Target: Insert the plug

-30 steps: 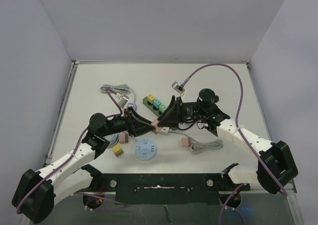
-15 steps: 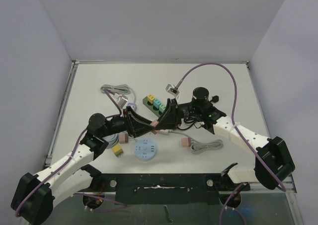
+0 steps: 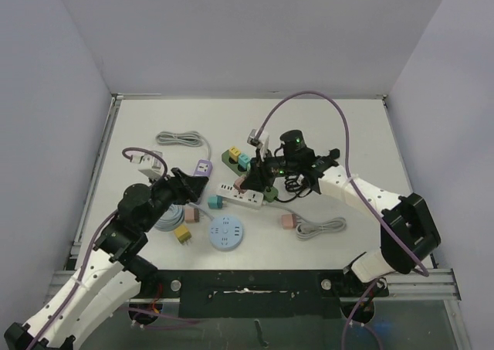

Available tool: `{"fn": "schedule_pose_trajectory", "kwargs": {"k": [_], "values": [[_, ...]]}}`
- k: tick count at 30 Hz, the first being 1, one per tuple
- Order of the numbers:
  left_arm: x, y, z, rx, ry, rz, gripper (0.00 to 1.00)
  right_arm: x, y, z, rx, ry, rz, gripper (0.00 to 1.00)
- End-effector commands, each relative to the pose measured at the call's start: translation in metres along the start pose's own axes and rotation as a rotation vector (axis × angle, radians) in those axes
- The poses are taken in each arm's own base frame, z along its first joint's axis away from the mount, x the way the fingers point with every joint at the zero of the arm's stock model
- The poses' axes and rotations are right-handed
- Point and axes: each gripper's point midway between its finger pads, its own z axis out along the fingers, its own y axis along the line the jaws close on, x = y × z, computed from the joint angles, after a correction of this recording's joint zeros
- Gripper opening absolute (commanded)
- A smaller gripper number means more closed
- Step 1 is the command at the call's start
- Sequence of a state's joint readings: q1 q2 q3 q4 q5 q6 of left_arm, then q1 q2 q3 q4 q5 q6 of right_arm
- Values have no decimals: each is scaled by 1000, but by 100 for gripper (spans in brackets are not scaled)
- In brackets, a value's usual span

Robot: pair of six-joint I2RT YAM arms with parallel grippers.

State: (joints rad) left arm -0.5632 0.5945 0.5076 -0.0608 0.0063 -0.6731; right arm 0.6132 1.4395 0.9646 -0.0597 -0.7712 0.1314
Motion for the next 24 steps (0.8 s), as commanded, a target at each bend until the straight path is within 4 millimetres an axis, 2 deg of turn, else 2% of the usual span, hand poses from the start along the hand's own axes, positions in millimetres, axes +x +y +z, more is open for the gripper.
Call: {"fn": "schedule_pose_trajectory", "kwargs": {"k": [1,4,9,16,24], "values": [[-40,27,-29,-217,-126,78,64,-9,-41,7,184,104,-207,0],[-45,29,-40,-231,-148,95,64,-2,-52,16,219,181,-296,0],[-41,38,-51,-255,-148,109,64,7,-60,30,221,277,-355,0],[-39,39,-57,-255,-142,109,65,32,-66,47,211,417,-374,0],[-38,38,-59,-246,-146,104,65,46,-72,59,210,463,-356,0]]}}
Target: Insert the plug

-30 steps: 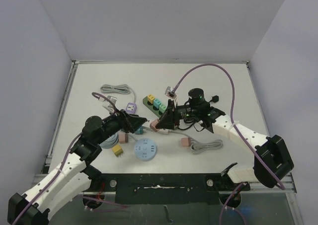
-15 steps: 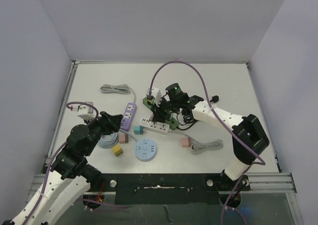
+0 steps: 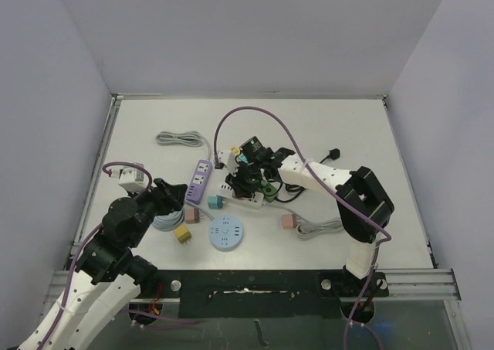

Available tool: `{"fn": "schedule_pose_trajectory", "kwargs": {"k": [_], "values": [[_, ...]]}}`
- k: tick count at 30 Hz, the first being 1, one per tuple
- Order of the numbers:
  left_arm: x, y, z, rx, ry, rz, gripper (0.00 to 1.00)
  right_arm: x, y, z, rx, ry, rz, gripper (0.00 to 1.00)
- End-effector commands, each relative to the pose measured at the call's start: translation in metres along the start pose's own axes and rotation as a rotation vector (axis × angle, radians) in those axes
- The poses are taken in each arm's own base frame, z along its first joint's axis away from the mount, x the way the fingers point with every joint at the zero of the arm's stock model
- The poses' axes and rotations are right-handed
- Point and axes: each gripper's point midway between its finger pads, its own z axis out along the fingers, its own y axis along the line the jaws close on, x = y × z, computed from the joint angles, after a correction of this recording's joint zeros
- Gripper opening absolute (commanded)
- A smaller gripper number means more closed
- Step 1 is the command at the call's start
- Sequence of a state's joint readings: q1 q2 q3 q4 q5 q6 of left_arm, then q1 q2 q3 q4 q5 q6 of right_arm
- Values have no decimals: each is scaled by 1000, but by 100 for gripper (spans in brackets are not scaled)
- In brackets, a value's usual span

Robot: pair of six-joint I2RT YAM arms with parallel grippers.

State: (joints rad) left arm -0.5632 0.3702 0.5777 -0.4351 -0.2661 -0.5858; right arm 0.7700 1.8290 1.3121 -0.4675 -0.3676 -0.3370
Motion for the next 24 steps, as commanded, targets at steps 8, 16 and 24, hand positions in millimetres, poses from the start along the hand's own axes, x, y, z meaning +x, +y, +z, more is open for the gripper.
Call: {"fn": "schedule_pose_trajectory", "kwargs": {"k": [8,16,24], "values": [[-16,-5,-4,14,-51,-2,65,4,-9,8,35,41,-16,0],[-15,-5,-4,13,-49,-8,65,51,-11,31,62,153,63,0],[-15,-4,-4,8,-49,-7,65,100,-5,50,45,295,114,0]]}}
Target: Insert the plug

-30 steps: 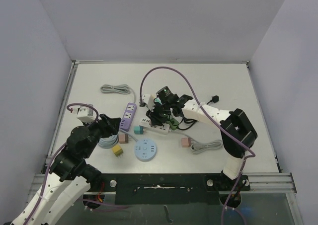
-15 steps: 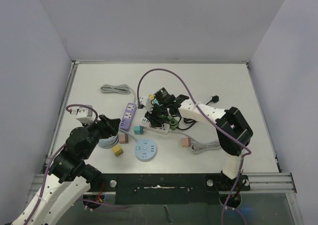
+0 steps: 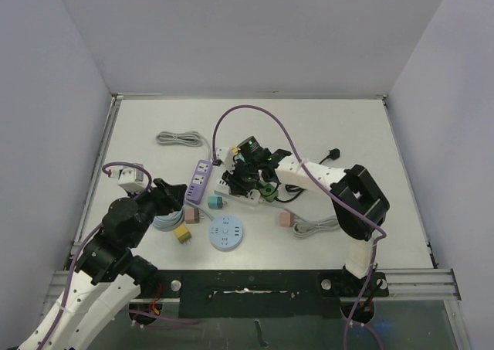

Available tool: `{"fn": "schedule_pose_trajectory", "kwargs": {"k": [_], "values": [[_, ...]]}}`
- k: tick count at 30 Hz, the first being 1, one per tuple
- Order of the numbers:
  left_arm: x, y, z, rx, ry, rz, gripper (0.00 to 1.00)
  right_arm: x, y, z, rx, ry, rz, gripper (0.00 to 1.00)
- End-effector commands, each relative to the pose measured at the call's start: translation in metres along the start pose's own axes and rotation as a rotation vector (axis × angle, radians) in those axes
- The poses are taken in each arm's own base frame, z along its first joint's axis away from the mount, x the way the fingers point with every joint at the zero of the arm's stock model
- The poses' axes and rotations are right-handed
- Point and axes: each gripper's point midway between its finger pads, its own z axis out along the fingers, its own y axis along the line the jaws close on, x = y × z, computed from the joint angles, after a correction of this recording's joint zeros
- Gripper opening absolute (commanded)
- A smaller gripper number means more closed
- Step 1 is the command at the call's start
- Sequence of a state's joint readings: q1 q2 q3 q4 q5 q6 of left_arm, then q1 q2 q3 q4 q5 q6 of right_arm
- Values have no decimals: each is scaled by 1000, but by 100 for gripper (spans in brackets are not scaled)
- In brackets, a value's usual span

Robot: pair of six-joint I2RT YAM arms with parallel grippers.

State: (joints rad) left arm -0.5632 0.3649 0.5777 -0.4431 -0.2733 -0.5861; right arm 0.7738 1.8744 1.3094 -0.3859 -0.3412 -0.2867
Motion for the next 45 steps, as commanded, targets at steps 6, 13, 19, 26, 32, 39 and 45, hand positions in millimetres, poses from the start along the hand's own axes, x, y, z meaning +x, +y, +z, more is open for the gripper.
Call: {"fn": "schedule_pose_trajectory", "kwargs": {"k": [6,13,19,26,32,39,45], "values": [[-14,-5,-2,11,-43,-7,65,55,-11,10,83,218,169,9],[-12,-9,4,15,-28,-9,65,-83,-30,-65,207,-246,266,55],[-5,-11,14,6,9,-12,65,-106,-29,-104,255,-379,376,59],[6,-15,23,18,45,-41,65,-24,-42,-128,552,-283,710,60],[8,-21,29,42,48,-66,65,59,-35,-144,776,-221,919,69],[11,-25,35,51,61,-90,65,107,-13,-130,768,-137,1006,78],[18,-23,36,49,72,-123,65,122,-6,-118,780,-67,1046,74]]}}
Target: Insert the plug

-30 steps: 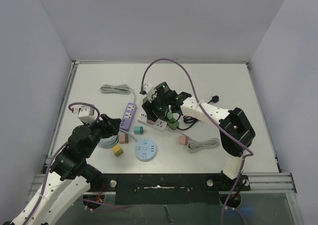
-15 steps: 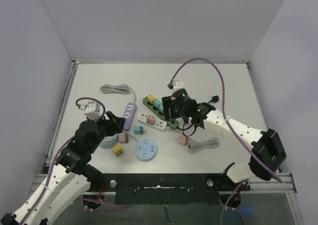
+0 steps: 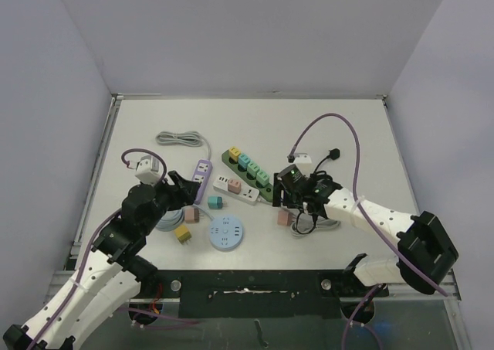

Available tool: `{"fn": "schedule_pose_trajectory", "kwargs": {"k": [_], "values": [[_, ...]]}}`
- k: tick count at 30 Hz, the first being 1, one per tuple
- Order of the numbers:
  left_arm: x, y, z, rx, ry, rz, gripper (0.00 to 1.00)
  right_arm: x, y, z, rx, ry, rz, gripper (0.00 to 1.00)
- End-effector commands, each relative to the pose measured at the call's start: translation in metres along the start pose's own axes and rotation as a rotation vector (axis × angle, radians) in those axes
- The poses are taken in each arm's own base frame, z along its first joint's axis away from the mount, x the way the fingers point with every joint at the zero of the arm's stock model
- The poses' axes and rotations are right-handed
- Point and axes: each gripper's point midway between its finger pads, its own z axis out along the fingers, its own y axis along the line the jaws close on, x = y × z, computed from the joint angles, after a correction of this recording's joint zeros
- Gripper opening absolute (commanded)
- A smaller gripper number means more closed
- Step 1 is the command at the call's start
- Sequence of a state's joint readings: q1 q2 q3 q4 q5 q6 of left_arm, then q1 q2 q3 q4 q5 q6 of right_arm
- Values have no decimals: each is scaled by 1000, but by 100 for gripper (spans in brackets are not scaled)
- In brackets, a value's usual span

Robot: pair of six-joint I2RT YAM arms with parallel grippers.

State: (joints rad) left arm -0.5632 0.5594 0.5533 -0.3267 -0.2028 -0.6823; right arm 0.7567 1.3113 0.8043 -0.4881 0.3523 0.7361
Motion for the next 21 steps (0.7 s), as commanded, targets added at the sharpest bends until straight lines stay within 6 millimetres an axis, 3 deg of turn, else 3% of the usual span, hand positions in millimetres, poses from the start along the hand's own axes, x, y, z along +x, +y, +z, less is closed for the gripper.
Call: {"fn": "schedule_pose_trajectory", "kwargs": {"k": [1,7,17,21], "values": [[-11,-14,1,57,-48,-54,65,0,1,4,30,-14,69,73],[-11,-13,1,60,-53,-66,65,21,11,10,8,47,103,69],[-9,-11,2,55,-53,-65,65,46,2,17,114,113,117,61],[-8,-10,2,59,-57,-60,65,46,3,19,132,114,99,51]]}}
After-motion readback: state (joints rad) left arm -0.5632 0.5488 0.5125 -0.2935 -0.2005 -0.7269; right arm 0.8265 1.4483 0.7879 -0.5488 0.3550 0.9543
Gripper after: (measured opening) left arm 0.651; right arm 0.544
